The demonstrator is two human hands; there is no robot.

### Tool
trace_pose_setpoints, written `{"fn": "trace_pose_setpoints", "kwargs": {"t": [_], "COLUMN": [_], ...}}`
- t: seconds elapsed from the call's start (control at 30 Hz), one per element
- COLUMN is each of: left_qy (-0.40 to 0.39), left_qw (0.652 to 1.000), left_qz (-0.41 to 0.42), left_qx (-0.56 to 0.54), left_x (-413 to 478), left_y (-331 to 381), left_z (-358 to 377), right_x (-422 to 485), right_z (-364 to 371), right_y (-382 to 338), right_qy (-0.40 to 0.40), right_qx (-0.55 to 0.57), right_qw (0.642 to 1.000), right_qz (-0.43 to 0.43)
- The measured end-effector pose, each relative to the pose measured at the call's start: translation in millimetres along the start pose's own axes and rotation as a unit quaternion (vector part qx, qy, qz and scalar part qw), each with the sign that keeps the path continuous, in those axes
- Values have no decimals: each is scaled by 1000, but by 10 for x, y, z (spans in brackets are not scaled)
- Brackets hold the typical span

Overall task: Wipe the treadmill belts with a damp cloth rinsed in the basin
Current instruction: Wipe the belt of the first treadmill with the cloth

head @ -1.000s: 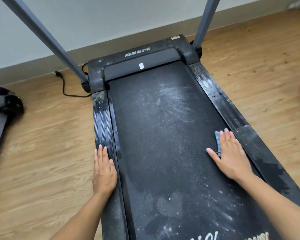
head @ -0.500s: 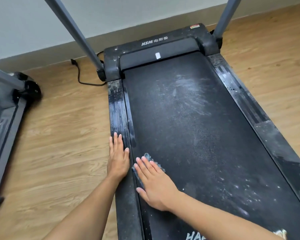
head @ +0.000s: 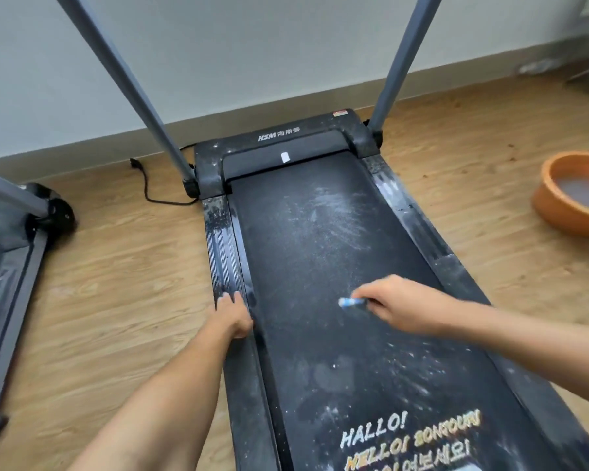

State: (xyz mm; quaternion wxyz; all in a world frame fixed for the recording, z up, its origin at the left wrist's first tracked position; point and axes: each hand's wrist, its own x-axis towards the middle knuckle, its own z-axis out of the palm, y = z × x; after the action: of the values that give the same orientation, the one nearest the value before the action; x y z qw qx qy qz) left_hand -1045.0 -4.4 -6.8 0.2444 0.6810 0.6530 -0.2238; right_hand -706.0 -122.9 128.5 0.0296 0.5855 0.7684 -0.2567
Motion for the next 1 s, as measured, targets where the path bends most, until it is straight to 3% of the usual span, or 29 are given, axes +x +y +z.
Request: {"fn": "trace_pose_setpoints", "kwargs": {"t": [0.07,0.17,0.33,0.53,0.57,0.7,0.83,0.9,1.0], "left_qy": [-55,-26,-57,170,200,279,310,297,255], "left_qw": [994,952,797,650,640,680,682,669,624], "left_qz": [85,251,421,339,349,392,385,376,369], "left_qx": [-40,-170,-429,-659,-655,-554,-539,-567,-639], "left_x": [-442,-1332,-2917,-3956,-4067,-4308,-4193,-4058,-3840], "left_y": [534,1352,2063,2208,2086,1561,1446,1555,1754], "left_z": [-438,-1116,-1944,-2873,-3048,-3451,-3540,-3517,-3476], "right_x": [-129,-443,-1582,-1738,-1701,-1697,-1630,-1533,-1435], "right_z": [-562,-1415,-2433,-3248,-3338,-3456,-3534,-3572,-3595], "right_y": [-244,-566,-794,-1626,-1748,-1900,-1777,-1692,-1563], "right_qy": [26,72,142,357,392,454,369,364,373], "right_qx": [19,24,89,155,165,196,314,366,448], "right_qw": [999,997,985,919,900,858,861,845,806], "right_qz": [5,1,42,-66,-97,-141,-154,-139,-101]}}
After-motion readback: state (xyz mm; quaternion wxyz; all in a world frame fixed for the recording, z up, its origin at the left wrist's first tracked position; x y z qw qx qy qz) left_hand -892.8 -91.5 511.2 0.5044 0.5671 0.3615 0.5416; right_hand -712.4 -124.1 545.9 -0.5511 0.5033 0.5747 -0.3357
